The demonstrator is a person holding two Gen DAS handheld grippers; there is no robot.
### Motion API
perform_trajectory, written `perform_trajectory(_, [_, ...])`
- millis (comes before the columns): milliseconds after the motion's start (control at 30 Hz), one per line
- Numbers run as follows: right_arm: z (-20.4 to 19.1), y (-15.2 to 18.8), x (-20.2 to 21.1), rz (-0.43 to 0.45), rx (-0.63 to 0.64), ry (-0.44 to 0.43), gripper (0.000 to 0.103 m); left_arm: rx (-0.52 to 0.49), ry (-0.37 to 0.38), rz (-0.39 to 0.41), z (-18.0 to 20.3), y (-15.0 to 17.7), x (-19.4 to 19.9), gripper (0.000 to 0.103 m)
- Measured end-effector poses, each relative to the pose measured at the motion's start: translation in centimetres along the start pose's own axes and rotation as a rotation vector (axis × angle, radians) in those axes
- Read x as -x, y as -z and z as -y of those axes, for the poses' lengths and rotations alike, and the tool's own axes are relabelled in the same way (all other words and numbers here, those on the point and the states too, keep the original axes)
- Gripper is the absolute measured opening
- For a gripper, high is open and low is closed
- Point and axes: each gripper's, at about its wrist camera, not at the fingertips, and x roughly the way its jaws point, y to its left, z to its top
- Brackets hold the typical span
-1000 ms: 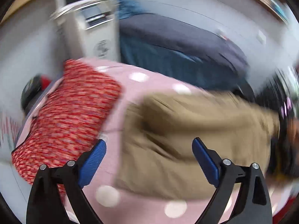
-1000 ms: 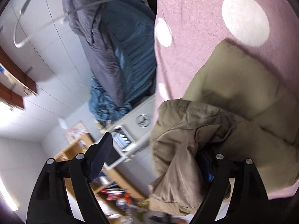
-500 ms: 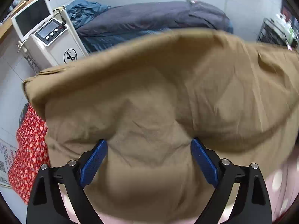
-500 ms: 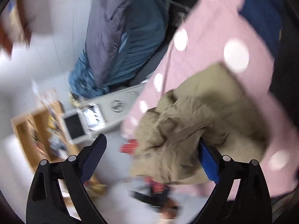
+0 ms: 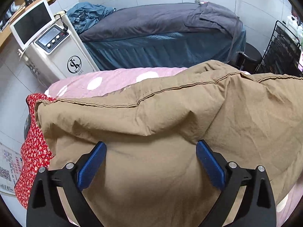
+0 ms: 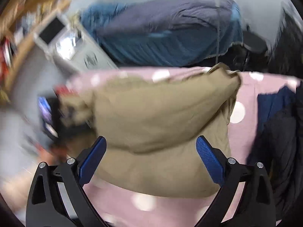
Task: Fold large clothes
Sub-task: 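Lower the folded jacket onto the bed and open both tools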
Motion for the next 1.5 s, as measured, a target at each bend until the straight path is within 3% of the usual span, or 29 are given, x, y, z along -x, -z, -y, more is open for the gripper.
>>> perform_trajectory(67, [-2.1, 0.9, -3.1, -0.015, 0.100, 0.134, 0.094, -0.006, -0.002, -0.016, 0.0, 0.0, -0.2, 0.098])
perform_trajectory(100, [-2.0, 0.8, -4.4, -0.035, 0.077, 0.146, 0.094, -0.008, 0.002, -0.024, -0.1, -0.1, -0.4, 0.098])
perform_trajectory(200, [-0.1, -0.1, -8.5, -0.134, -0.065, 0.113, 0.094, -0.008, 0.019, -0.056, -0.2, -0.5, -1.0, 0.098])
perform_trajectory(300, [1.1, -1.5, -11.4, -0.197, -0.115, 0.126, 0.097, -0.017, 0.028, -0.072, -0.3, -1.1, -1.9, 0.098])
perform_trajectory(433, [1.5, -3.2, -13.7, -0.244, -0.072, 0.153, 0.097, -0.028, 0.046, -0.110, -0.8, -2.8, -4.0, 0.098])
perform_trajectory(567, [3.1, -4.6, -15.7, -0.332, -0.122, 0.130, 0.098, -0.032, 0.089, -0.161, -1.0, -4.4, -6.4, 0.099])
perform_trajectory(800, [5.4, -6.6, -19.3, -0.456, -0.165, 0.127, 0.099, -0.086, 0.097, -0.203, 0.1, -6.5, -9.1, 0.099])
perform_trajectory(1067, [7.2, -8.1, -21.4, -0.542, -0.198, 0.144, 0.099, -0.068, 0.121, -0.188, 0.0, -6.7, -11.3, 0.099])
perform_trajectory(1233, [8.1, -8.6, -22.1, -0.547, -0.201, 0.154, 0.099, -0.059, 0.112, -0.173, 0.3, -6.8, -12.3, 0.099])
perform_trajectory(1500, [9.6, -8.3, -20.7, -0.461, -0.208, 0.169, 0.099, -0.073, 0.093, -0.146, 0.7, -6.7, -11.9, 0.099])
